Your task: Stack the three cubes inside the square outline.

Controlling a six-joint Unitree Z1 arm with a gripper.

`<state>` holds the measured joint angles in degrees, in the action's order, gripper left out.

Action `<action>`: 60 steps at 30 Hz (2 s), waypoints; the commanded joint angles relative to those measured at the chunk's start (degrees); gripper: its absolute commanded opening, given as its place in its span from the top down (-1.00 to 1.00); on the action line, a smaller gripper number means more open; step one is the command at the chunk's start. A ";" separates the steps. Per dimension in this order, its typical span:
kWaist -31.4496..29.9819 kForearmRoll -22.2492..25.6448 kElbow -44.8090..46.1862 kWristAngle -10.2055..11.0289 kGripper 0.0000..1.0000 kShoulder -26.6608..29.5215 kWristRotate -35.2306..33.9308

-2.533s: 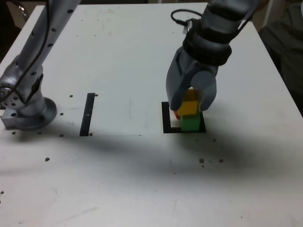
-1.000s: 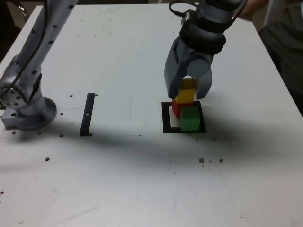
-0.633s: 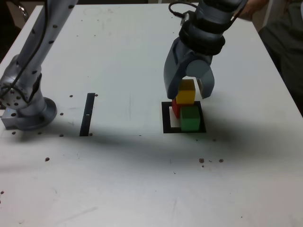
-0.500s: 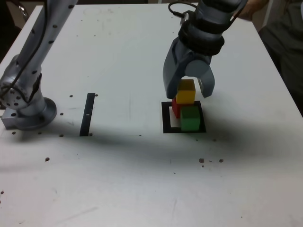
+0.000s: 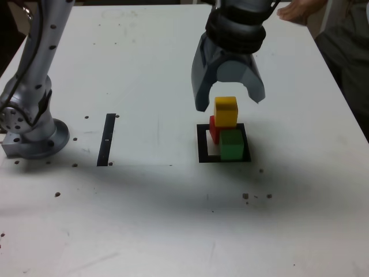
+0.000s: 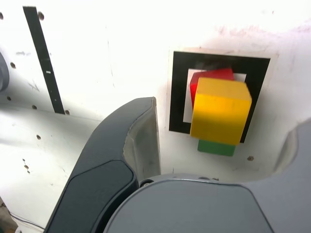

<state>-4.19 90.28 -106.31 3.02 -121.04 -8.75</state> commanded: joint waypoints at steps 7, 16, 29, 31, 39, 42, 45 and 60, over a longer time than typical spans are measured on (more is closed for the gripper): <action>-3.86 0.50 -0.91 -1.57 -0.99 -0.60 -4.00; -4.59 0.03 -1.36 -4.02 -0.96 -4.17 -4.76; -4.86 -5.67 2.75 -6.72 -0.94 -7.02 -4.73; -4.86 -6.77 3.59 -6.98 -0.94 -7.27 -4.60; -4.85 -8.99 4.56 -7.15 -0.93 -7.60 -4.22; -4.75 -9.94 4.99 -7.11 -0.90 -7.55 -3.97; -4.53 -10.66 5.50 -7.27 -0.87 -7.47 -3.52; -3.66 -12.43 7.47 -8.17 -0.11 -7.64 -2.67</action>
<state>-8.03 77.96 -98.79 -5.10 -128.44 -11.53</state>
